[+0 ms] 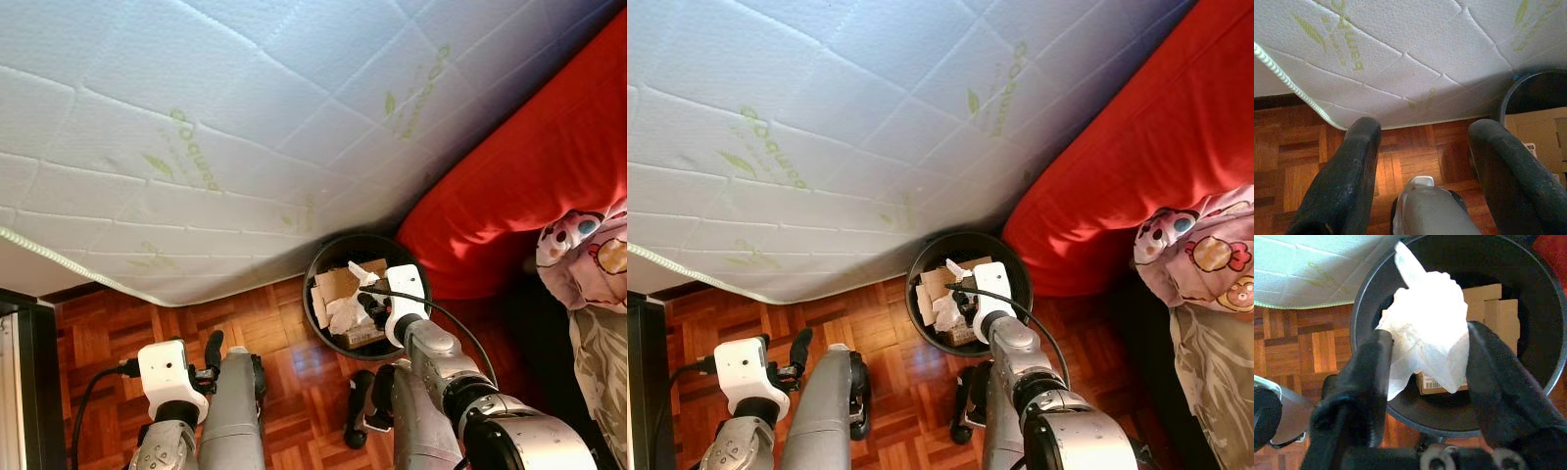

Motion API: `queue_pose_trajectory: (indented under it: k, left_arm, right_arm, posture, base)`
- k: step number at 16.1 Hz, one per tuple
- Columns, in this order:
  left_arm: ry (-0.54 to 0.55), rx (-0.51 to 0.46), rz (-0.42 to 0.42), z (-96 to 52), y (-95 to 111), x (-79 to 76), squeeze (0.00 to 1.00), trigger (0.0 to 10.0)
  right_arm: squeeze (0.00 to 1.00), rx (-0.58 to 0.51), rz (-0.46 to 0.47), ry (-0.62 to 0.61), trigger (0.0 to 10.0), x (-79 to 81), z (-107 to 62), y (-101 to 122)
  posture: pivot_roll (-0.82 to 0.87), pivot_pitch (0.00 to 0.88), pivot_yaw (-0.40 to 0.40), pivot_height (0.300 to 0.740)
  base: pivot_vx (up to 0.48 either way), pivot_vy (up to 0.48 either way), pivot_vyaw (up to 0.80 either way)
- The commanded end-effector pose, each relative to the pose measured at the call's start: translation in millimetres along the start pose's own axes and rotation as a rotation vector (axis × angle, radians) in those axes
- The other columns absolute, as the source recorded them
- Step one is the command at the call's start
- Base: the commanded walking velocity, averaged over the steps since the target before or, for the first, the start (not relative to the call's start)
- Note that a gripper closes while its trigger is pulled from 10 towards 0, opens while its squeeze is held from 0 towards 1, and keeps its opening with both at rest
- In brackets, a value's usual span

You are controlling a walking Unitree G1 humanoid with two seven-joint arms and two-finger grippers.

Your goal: Clean up the room

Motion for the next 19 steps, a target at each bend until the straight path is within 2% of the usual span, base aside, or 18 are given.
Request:
queue_pose_trajectory:
  k: [1, 10, 12, 13, 14, 15, 16, 17, 19]
  left_arm:
    - [0.026, 0.043, 0.003, -7.7, -9, 5.1, 0.0, 10.0]
    - [0.028, 0.042, 0.006, -4.6, -9, 6.7, 0.0, 10.0]
    - [0.027, 0.043, 0.008, -4.1, -8, 6.5, 0.0, 10.0]
    - [0.026, 0.043, 0.008, -3.6, -8, 5.9, 0.0, 10.0]
    - [0.025, 0.043, 0.007, -3.0, -8, 5.6, 0.0, 10.0]
    - [0.025, 0.043, 0.006, -2.4, -8, 5.7, 0.0, 10.0]
    - [0.024, 0.046, 0.006, -1.5, -9, 5.6, 0.0, 10.0]
    - [0.025, 0.048, 0.005, -0.9, -10, 5.7, 0.0, 10.0]
    - [0.029, 0.07, 0.003, 0.3, -17, 8.5, 0.0, 10.0]
  right_arm:
    - [1.0, 0.046, 0.008, 0.026, 10.0, 7.5, -2.0, -15]
    - [1.0, 0.055, 0.012, 0.035, 10.0, 7.3, -2.7, -18]
    - [1.0, 0.05, -0.023, 0.016, 10.0, 4.2, -2.6, -16]
    - [0.98, 0.029, 0.017, 0.013, 10.0, 3.7, -2.4, -13]
    - [0.0, 0.01, 0.15, -0.004, 10.0, -0.3, -2.2, -10]
    - [0.0, 0.007, 0.139, -0.009, 10.0, -1.8, -2.3, -9]
    - [0.0, 0.009, 0.087, -0.003, 10.0, -1.8, -2.5, -9]
    - [0.0, 0.008, 0.086, -0.008, 10.0, -3.3, -3.0, -10]
    - [0.0, -0.033, 0.166, -0.06, 10.0, -17.0, -7.5, -13]
  posture:
    - [0.26, 0.499, -0.042, 0.637]
    - [0.26, 0.496, -0.038, 0.637]
    - [0.26, 0.495, -0.036, 0.637]
    - [0.26, 0.494, -0.036, 0.637]
    - [0.26, 0.494, -0.036, 0.637]
    - [0.26, 0.492, -0.036, 0.637]
    - [0.26, 0.49, -0.036, 0.637]
    - [0.25, 0.484, -0.039, 0.637]
    - [0.23, 0.469, -0.042, 0.642]
  base:
    - [0.0, 0.0, 0.0]
    - [0.0, 0.0, 0.0]
    - [0.0, 0.0, 0.0]
    - [0.0, 0.0, 0.0]
    - [0.0, 0.0, 0.0]
    - [0.0, 0.0, 0.0]
    - [0.0, 0.0, 0.0]
    - [0.0, 0.0, 0.0]
    - [0.0, 0.0, 0.0]
Point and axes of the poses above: a point about 5 cm out from each wrist's last joint towards the gripper, its own z axis pointing out of the wrist towards the gripper, its own y axis along the axis of the wrist's last joint, x = y × z, the point moved 4 cm from there along z, pointing out of the wrist towards the gripper, and after that the axes turned 10 degrees about -z, right-handed, at the moved point
